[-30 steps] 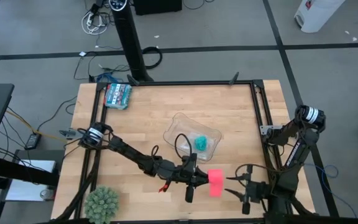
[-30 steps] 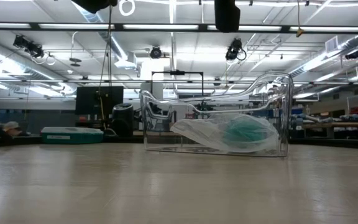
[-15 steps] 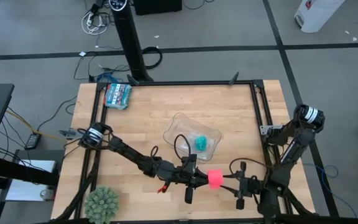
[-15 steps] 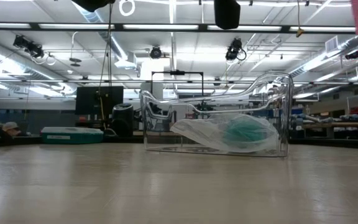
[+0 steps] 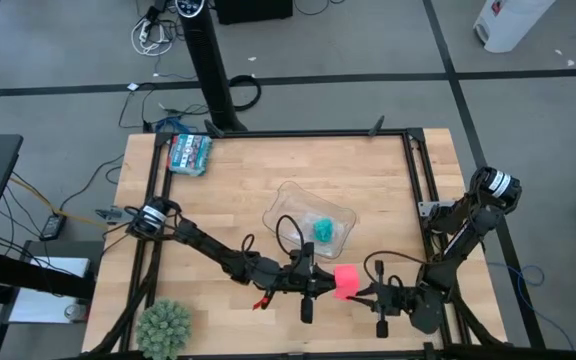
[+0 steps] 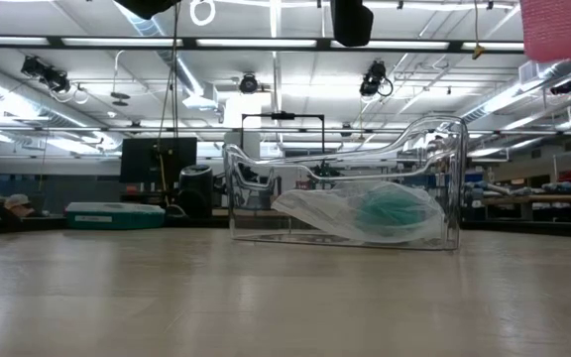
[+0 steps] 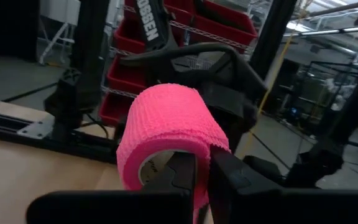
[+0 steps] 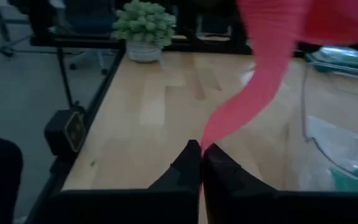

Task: Roll bandage
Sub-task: Roll the pink bandage

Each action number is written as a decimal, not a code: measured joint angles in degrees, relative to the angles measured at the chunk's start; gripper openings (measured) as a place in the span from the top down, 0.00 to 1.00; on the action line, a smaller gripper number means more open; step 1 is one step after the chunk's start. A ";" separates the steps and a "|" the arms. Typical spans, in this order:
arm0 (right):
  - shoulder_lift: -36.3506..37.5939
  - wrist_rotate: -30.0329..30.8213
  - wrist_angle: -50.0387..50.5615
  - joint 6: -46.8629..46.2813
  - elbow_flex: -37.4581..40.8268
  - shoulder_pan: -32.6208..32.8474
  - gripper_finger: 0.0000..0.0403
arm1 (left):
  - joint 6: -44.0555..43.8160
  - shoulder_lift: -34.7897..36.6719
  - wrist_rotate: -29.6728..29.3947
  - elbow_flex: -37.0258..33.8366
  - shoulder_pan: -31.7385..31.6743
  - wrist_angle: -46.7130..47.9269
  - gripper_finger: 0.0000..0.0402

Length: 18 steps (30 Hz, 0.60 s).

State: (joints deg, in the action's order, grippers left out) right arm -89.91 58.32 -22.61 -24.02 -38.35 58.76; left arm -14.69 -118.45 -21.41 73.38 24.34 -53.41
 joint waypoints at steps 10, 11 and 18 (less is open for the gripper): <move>0.00 -11.02 -8.84 5.37 0.00 0.48 1.00 | 6.80 0.00 -4.97 -0.02 -0.40 -1.20 0.93; 0.00 -12.15 -10.35 6.72 0.00 0.61 1.00 | 7.08 0.00 -5.31 -0.02 -0.60 -1.22 0.93; 0.00 -15.32 -14.33 11.10 0.00 0.82 1.00 | 7.06 0.00 -5.82 -0.02 -1.59 -1.22 0.93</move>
State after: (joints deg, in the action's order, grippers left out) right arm -89.91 42.99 -36.93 -12.91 -38.35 59.58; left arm -7.63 -118.45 -27.24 73.36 22.75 -54.62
